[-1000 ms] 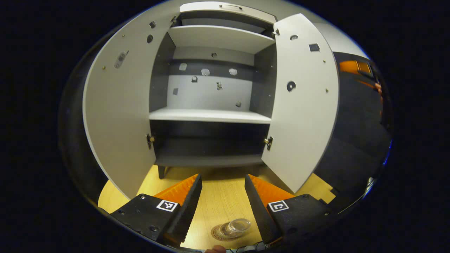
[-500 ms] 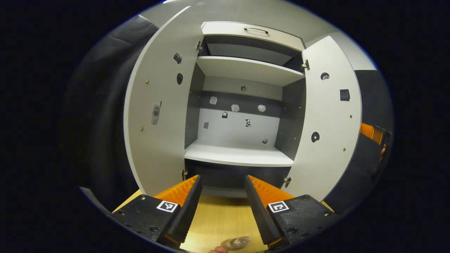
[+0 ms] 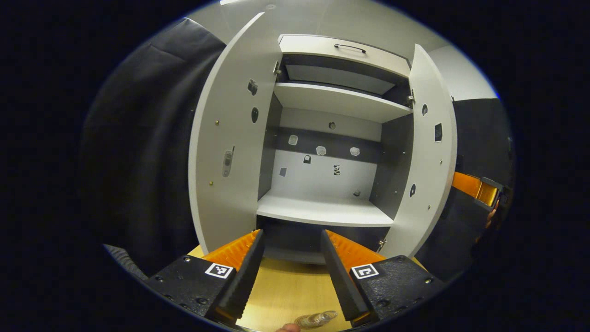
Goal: Grasp the bottle in the cabinet with the left hand and place it on the coaster, then close the right door with the right hand and the left door with the left hand.
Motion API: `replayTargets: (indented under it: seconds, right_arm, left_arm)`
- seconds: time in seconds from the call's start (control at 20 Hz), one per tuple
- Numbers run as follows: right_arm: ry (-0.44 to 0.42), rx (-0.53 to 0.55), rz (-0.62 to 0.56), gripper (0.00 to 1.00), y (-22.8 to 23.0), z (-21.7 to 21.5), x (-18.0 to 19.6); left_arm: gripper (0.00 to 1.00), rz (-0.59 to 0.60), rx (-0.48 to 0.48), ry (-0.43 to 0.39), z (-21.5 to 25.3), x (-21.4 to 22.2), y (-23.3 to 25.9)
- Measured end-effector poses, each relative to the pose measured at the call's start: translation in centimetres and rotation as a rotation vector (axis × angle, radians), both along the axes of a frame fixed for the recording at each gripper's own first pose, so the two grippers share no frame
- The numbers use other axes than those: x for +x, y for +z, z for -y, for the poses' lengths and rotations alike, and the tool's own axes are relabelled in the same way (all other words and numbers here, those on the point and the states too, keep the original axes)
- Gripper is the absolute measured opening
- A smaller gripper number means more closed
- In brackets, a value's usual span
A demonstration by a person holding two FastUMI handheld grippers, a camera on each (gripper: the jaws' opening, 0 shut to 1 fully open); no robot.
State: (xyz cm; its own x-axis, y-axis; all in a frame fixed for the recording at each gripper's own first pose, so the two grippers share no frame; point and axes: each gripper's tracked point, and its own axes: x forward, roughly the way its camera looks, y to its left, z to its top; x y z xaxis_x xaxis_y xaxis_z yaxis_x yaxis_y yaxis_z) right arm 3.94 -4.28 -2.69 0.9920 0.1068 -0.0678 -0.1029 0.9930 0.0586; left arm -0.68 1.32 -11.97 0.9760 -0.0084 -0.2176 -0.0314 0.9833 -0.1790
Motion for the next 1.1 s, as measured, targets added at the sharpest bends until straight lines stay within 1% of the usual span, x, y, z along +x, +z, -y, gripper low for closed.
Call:
replayTargets:
  seconds: [0.15,0.4,0.45,0.5,0.65,0.7,0.75,0.8,0.85,0.9,0.95,1.0,1.1]
  right_arm:
    - [0.1,0.013,-0.01,0.92,-0.3,-4.3,0.4]
    - [0.192,0.04,-0.013,0.92,-0.5,-8.6,0.8]
    - [0.202,0.045,-0.013,0.88,-0.5,-9.1,0.9]
    - [0.211,0.051,-0.013,0.92,-0.5,-9.6,0.8]
    - [0.234,0.07,-0.016,0.92,-0.5,-10.7,0.8]
    - [0.24,0.073,-0.018,0.92,-0.5,-11.0,0.8]
    - [0.246,0.075,-0.018,0.92,-0.5,-11.3,0.8]
    - [0.25,0.076,-0.018,0.88,-0.5,-11.5,0.7]
    - [0.253,0.077,-0.018,0.92,-0.4,-11.7,0.6]
    - [0.255,0.077,-0.019,0.88,-0.5,-11.7,0.6]
    - [0.255,0.077,-0.019,0.88,-0.5,-11.8,0.7]
    - [0.254,0.078,-0.017,0.92,-0.5,-11.8,0.6]
    - [0.249,0.081,-0.014,0.92,-0.3,-11.4,0.6]
  left_arm:
    - [0.78,0.005,0.024,0.06,-2.3,-1.0,0.4]
    - [0.78,0.014,0.04,0.155,-5.8,-3.1,1.2]
    - [0.78,0.016,0.043,0.172,-6.4,-3.5,1.4]
    - [0.78,0.017,0.046,0.189,-7.0,-3.8,1.4]
    - [0.78,0.011,0.054,0.23,-8.2,-4.2,1.5]
    - [0.74,0.01,0.061,0.24,-8.7,-4.7,1.4]
    - [0.78,0.007,0.066,0.249,-9.1,-5.0,1.4]
    - [0.78,0.003,0.067,0.255,-9.2,-5.1,1.3]
    - [0.78,0.0,0.066,0.26,-9.2,-5.1,1.2]
    - [0.78,0.0,0.064,0.265,-9.4,-5.1,1.2]
    - [0.78,0.0,0.063,0.27,-9.5,-5.1,1.2]
    - [0.78,0.0,0.063,0.272,-9.5,-5.0,1.1]
    - [0.78,-0.002,0.068,0.273,-9.6,-4.8,1.0]
